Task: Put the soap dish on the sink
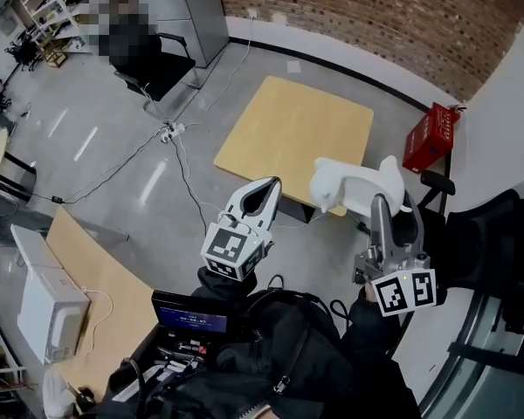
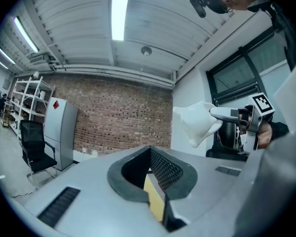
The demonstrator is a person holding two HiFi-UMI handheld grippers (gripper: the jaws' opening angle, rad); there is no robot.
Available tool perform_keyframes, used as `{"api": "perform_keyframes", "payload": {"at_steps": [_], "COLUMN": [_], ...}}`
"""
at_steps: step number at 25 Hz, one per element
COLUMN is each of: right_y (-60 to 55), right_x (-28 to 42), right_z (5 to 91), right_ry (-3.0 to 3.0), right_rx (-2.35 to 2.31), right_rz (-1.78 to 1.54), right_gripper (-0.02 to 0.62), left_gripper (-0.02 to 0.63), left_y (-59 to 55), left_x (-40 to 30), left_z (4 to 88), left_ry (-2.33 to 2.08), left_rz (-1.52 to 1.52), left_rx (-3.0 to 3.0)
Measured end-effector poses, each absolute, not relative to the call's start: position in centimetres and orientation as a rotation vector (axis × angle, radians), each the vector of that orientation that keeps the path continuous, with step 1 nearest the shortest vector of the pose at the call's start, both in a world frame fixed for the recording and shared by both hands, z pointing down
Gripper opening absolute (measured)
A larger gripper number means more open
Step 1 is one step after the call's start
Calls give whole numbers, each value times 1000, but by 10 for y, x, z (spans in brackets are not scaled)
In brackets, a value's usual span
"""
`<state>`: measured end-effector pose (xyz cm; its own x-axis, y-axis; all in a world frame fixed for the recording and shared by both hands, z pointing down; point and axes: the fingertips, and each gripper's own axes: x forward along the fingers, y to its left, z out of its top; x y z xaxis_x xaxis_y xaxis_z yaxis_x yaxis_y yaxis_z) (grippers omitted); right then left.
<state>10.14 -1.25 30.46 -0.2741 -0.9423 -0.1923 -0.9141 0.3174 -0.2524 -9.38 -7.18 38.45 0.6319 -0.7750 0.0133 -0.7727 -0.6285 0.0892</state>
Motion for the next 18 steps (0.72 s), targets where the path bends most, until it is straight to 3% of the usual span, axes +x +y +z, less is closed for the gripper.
{"api": "perform_keyframes", "payload": {"at_steps": [18], "right_y": [-41], "right_x": [87], "right_z": [318], "right_ry": [2310], "right_rx": [-1704], "right_rz": [-167], "right_gripper": [229], "left_gripper": [2], "left_y": [-95], "left_x": [-102], "left_z": [409], "left_ry": [-1266], "left_rz": [-18], "left_rx": [2720]}}
